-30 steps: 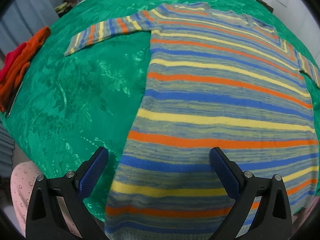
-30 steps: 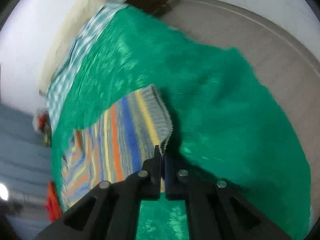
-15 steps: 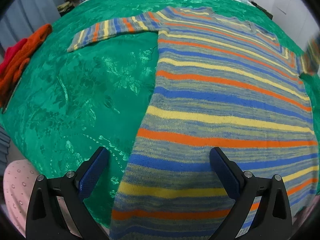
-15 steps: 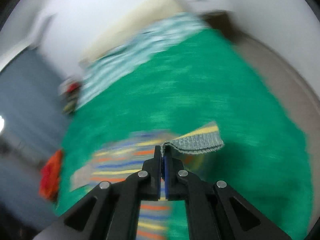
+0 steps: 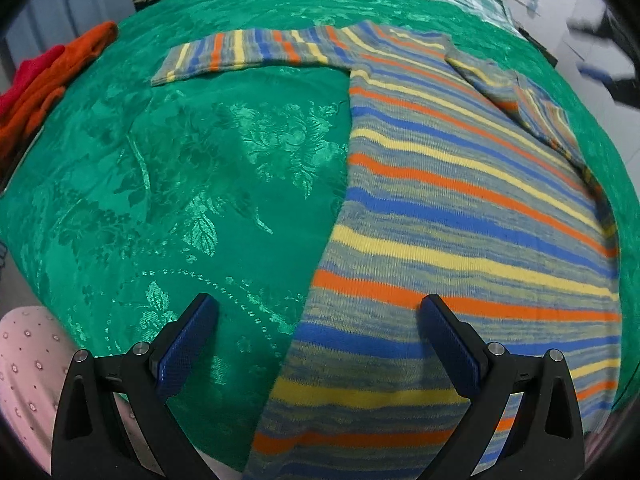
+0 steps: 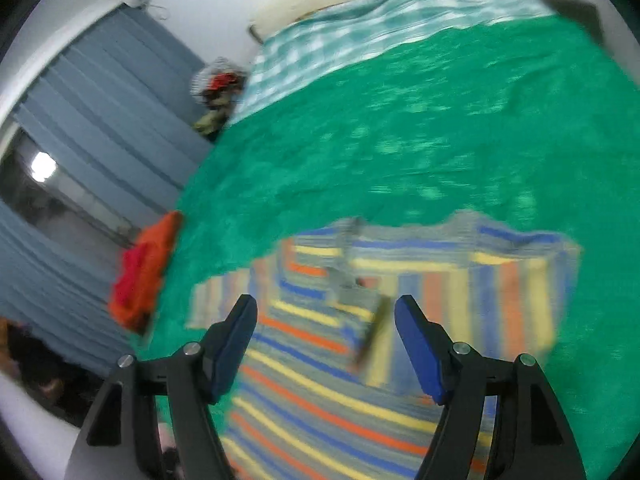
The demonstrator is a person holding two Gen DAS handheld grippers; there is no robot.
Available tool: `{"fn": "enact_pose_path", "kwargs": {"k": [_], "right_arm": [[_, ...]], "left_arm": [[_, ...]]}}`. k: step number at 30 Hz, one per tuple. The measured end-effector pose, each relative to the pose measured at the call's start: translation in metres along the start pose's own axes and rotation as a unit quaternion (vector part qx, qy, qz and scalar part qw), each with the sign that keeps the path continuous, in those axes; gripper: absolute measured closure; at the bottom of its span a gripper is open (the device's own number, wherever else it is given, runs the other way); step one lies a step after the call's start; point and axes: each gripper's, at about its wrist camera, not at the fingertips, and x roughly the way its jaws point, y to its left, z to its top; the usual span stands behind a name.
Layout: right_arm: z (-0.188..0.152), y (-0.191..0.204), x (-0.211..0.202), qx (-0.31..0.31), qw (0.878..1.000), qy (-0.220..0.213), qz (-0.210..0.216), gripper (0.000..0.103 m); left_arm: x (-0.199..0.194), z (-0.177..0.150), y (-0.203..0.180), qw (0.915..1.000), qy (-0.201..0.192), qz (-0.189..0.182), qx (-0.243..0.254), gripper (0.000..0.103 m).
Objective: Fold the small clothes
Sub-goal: 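Grasp the sleeve with the right tool and fold it across the sweater body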
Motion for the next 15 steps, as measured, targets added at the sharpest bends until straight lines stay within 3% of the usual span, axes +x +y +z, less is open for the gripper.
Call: {"fn": "enact_pose_path", "kwargs": {"k": [2, 4, 7, 9, 10, 11, 12, 13, 15], "right_arm": [[-0.008, -0.012, -0.005, -0.046, 0.994, 0.018, -0.094, 0.031], [-0.028, -0.023, 0.000, -0.108, 0.979, 0.052, -0.164, 0.031], [-0.070, -0.033, 0.017, -0.170, 0.961, 0.121, -0.183, 0.031], [-0.096, -0.037, 0.031, -0.202, 0.949, 0.136, -0.200, 0.037], [-0.104, -0.044, 0.036, -0.209, 0.942, 0.126, -0.229, 0.042], [-0.107, -0.057, 0.037, -0.197, 0.938, 0.114, -0.260, 0.057], [-0.109, -0.076, 0.032, -0.163, 0.939, 0.100, -0.284, 0.061], [-0.110, -0.102, 0.019, -0.096, 0.953, 0.072, -0.279, 0.060], [-0.119, -0.129, -0.002, -0.037, 0.963, 0.041, -0.263, 0.052]], "left_arm": [[0.000, 0.000, -0.002, 1.0000, 0.000, 0.001, 0.004, 0.001], [0.001, -0.001, -0.005, 0.9999, 0.000, 0.004, 0.009, 0.001], [0.003, -0.002, -0.008, 0.9998, 0.001, 0.011, 0.015, 0.001], [0.007, -0.002, -0.012, 0.9996, 0.003, 0.018, 0.020, 0.001], [0.008, -0.002, -0.013, 0.9995, 0.004, 0.022, 0.024, 0.001], [0.008, -0.003, -0.014, 0.9993, 0.003, 0.026, 0.027, 0.001], [0.007, -0.003, -0.014, 0.9993, 0.002, 0.026, 0.028, 0.001], [0.005, -0.004, -0.013, 0.9993, 0.000, 0.025, 0.028, 0.001], [0.005, -0.007, -0.010, 0.9994, 0.001, 0.025, 0.024, 0.001]]}}
